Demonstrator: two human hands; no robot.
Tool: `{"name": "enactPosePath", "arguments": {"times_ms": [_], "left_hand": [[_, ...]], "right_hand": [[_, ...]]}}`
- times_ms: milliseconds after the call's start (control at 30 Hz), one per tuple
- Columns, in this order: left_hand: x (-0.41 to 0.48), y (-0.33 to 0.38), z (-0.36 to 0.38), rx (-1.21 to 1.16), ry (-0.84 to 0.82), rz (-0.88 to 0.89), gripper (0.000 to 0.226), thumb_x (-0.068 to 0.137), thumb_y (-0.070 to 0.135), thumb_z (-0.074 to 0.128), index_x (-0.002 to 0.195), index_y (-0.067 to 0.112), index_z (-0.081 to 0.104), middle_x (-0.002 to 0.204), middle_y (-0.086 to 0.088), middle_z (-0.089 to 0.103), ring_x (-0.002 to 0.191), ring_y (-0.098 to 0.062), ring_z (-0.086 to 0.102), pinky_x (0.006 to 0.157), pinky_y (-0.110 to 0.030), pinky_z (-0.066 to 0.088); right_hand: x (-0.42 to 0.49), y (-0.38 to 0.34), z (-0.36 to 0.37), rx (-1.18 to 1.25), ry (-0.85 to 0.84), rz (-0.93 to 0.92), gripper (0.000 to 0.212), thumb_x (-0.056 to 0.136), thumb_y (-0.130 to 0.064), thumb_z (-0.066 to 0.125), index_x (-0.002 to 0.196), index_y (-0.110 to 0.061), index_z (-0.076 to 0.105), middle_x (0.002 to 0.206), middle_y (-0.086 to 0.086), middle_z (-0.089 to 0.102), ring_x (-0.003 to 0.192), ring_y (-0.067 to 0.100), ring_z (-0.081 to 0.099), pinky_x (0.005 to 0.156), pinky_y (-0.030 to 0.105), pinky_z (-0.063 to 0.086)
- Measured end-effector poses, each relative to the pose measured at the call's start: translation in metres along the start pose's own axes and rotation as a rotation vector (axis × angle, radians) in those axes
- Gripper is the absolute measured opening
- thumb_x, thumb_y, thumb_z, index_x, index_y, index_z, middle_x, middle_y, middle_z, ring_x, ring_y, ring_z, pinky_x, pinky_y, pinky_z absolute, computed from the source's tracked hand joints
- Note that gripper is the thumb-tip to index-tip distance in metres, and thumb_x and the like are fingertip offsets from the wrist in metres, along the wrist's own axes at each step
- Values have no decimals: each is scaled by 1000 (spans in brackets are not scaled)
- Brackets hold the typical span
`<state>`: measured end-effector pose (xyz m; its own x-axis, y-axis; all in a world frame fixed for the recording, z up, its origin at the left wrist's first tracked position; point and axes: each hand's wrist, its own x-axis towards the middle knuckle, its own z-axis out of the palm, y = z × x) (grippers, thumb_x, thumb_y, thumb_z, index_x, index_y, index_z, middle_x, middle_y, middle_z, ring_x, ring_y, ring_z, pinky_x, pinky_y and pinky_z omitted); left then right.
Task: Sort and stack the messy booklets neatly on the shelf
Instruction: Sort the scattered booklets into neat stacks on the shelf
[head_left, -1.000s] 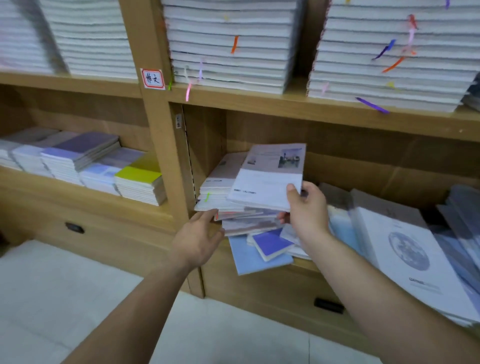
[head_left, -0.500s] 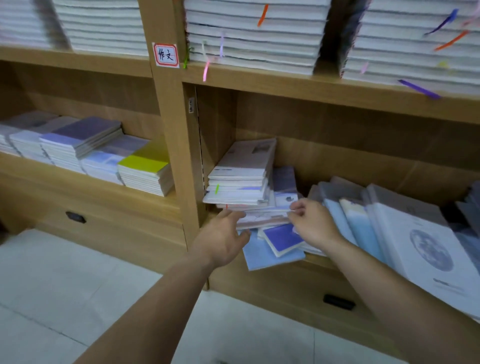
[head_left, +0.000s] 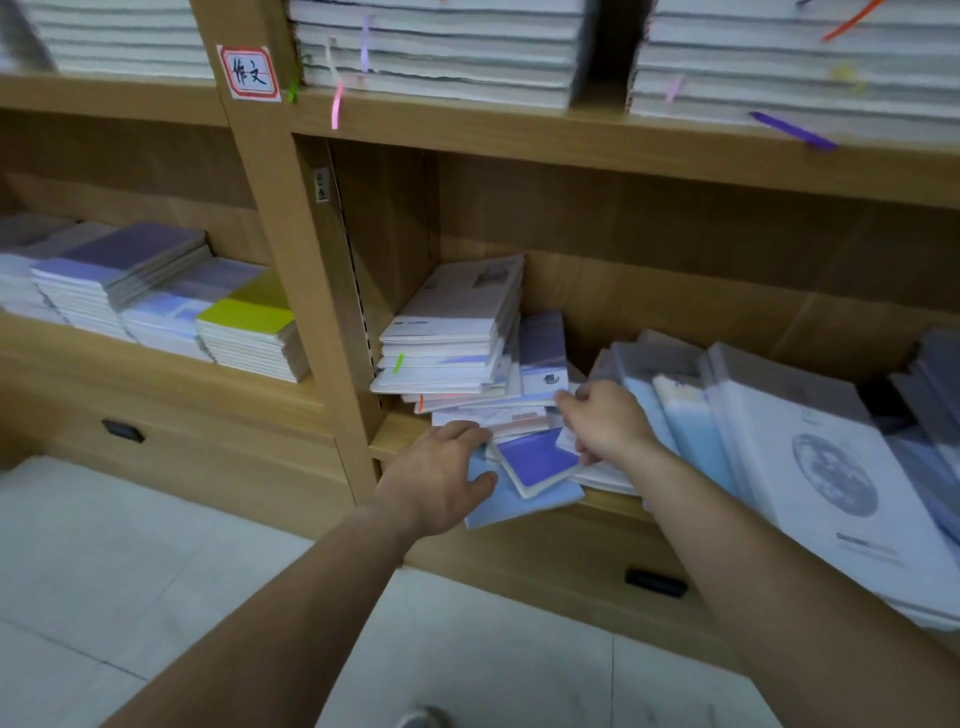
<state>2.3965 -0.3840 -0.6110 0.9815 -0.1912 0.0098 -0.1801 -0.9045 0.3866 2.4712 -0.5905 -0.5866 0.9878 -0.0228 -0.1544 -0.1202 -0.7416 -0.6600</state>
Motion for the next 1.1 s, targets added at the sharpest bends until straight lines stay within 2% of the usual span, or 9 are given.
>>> {"name": "enactPosePath", "arguments": {"times_ms": [133,233,367,600,767,933,1000,1067,1100], "left_hand": [[5,6,2,21,26,34,63,96,45,54,153,32,30,160,10,27,145,-15,27,115,-32,33],[11,9,3,40,20,52,71,97,47,53,156,30,20,165,9,14,150,-15,15,121,-33,23],[20,10,8,34,-24,20,76,97,48,53,158,28,13,166,9,6,152,-13,7,123,-33,15],[27,10,17,31,-77,-7,79,97,52,49,159,27,6,166,9,-2,153,-11,-1,124,-42,14],[29,18,19,54,-124,-74,78,99,58,37,159,28,-2,166,11,-9,153,-12,-4,124,-45,6],[29,25,16,5,-108,-110,70,102,57,27,159,27,-1,166,12,-5,153,-12,4,123,-48,10],[28,28,13,11,-98,-125,71,102,57,29,159,26,1,166,11,-1,152,-16,16,122,-47,15],[26,32,10,21,-84,-130,71,101,55,36,158,26,7,166,6,10,146,-22,29,119,-46,24],[25,34,8,21,-72,-121,68,99,53,41,155,27,14,164,3,20,141,-24,37,114,-45,32]], "right_hand": [[12,-9,-3,135,-131,81,43,103,-47,44,117,-8,54,95,8,70,64,23,74,50,32,55],[18,-9,-7,232,-200,132,42,105,-43,43,129,-9,45,99,9,69,65,26,73,45,28,49],[23,-7,-5,276,-194,112,32,105,-35,46,114,-5,50,93,11,70,64,23,72,47,29,51],[34,-11,7,245,-70,49,37,104,-31,51,93,2,63,74,15,70,53,21,63,53,32,59],[26,-9,12,189,85,-57,20,98,-28,59,89,-11,64,75,9,72,69,24,69,70,42,60],[2,-1,12,244,136,-82,23,96,-27,59,87,-7,55,71,11,70,69,30,68,70,51,58],[-12,2,8,252,150,-67,23,97,-27,59,82,-17,46,72,10,70,66,26,68,68,46,59],[-28,6,2,306,138,-36,19,99,-24,56,86,-22,43,72,12,69,52,18,63,52,35,54],[-36,8,-3,345,124,-18,15,100,-22,54,91,-17,43,73,14,69,47,17,60,46,31,51]]}}
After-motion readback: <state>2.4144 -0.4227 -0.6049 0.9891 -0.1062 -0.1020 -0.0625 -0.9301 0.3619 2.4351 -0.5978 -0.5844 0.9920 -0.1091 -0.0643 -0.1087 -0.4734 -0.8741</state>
